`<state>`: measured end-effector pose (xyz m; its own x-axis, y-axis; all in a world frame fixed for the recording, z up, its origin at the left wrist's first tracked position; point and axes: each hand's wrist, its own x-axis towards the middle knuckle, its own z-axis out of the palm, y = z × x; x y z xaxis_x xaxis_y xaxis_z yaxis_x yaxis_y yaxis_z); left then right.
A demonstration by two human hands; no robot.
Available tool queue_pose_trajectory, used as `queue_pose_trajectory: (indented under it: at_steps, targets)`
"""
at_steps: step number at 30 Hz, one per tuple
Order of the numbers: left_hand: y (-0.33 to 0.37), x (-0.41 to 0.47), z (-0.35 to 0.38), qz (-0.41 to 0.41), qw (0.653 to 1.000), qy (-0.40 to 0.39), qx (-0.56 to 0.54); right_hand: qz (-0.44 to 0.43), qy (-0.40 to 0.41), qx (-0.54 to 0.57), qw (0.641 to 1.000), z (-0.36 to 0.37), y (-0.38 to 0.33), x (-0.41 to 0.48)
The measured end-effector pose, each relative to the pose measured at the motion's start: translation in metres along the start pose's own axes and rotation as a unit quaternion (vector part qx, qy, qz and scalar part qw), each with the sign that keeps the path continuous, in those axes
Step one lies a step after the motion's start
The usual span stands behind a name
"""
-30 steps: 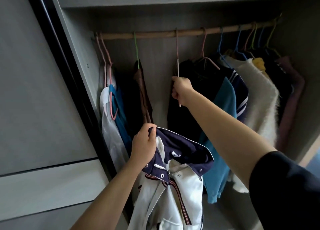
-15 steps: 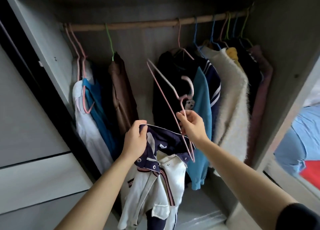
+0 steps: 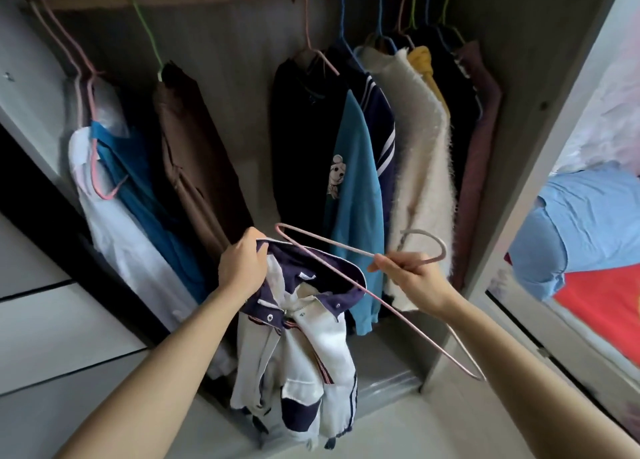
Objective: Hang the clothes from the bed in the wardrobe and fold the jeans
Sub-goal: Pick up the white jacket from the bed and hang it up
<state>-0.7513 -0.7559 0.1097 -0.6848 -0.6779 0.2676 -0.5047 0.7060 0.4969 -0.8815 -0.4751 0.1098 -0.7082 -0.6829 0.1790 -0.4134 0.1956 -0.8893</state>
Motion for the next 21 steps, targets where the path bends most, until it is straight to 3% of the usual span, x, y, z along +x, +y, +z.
queue_pose_trajectory:
  at_steps: [3, 8, 12, 15, 17, 19, 21]
  targets:
    - [0.005, -0.002, 0.001, -0.013, 0.999, 0.047, 0.014, 0.035, -0.064, 0.002, 0.997, -0.021, 0.005, -0.01]
    - [0.015, -0.007, 0.003, -0.001, 0.997, 0.078, 0.021, 0.055, -0.195, -0.129, 0.971, -0.021, 0.0, -0.012]
    - [0.03, -0.019, 0.002, 0.045, 0.995, 0.087, -0.022, 0.074, -0.134, -0.068, 0.986, 0.019, 0.008, -0.005]
    - [0.043, -0.028, -0.004, 0.091, 0.989, 0.091, -0.078, 0.118, -0.172, -0.227, 0.951, 0.049, 0.026, 0.005]
    - [0.048, -0.033, -0.003, 0.116, 0.987, 0.087, -0.075, 0.119, -0.149, -0.271, 0.943, 0.057, 0.028, 0.011]
    - [0.052, -0.035, -0.002, 0.093, 0.991, 0.061, -0.071, 0.101, -0.068, -0.178, 0.976, 0.057, 0.019, 0.019]
    - [0.053, -0.033, -0.004, 0.055, 0.992, 0.016, -0.114, 0.102, 0.019, 0.007, 0.995, 0.056, 0.009, 0.024]
